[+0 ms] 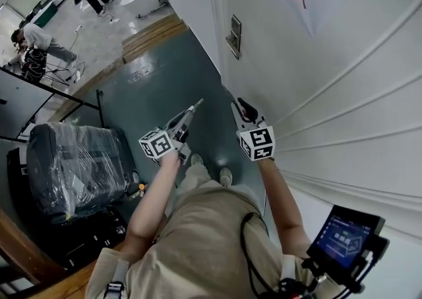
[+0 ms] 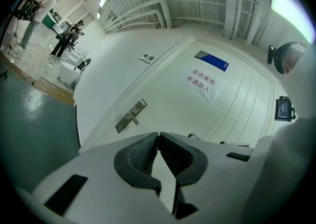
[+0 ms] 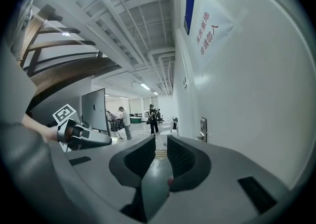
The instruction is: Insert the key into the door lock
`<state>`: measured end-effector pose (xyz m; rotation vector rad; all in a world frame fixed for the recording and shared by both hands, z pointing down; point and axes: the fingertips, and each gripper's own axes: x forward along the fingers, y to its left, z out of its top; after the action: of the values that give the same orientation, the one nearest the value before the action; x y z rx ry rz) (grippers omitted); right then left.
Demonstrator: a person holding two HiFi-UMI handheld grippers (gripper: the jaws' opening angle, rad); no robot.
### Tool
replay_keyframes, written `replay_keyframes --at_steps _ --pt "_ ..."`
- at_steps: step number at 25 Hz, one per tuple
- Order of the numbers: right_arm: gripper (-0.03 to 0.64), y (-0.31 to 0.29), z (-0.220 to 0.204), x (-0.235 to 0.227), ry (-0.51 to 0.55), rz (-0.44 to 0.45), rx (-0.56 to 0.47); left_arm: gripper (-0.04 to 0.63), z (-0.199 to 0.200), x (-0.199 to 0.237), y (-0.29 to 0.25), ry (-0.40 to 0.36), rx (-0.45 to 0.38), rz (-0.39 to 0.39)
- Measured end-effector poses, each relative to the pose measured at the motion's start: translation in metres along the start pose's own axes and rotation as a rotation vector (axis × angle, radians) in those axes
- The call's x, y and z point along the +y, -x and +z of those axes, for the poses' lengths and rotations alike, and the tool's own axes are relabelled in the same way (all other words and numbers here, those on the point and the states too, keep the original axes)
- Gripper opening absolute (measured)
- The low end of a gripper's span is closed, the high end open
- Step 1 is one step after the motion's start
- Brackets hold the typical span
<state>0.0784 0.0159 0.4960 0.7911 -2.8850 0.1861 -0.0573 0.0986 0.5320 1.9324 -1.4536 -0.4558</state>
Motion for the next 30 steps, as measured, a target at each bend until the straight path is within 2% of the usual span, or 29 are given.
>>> replay_keyframes --at_steps 14,23,30 --pt "0.061 -0.041 0.005 0.011 0.022 -0.097 0.037 0.034 0.026 0.041 -0.019 0.061 0.054 -0.097" --pt "0.061 -0.077 0.018 0.019 0.047 -0.154 0.039 0.034 0.061 0.071 -0.023 0.092 0.048 -0.157" --pt "0.063 -0.108 0.01 0.032 0.019 -0.172 0.052 0.034 0.078 0.096 -0.02 0.124 0.041 -0.177"
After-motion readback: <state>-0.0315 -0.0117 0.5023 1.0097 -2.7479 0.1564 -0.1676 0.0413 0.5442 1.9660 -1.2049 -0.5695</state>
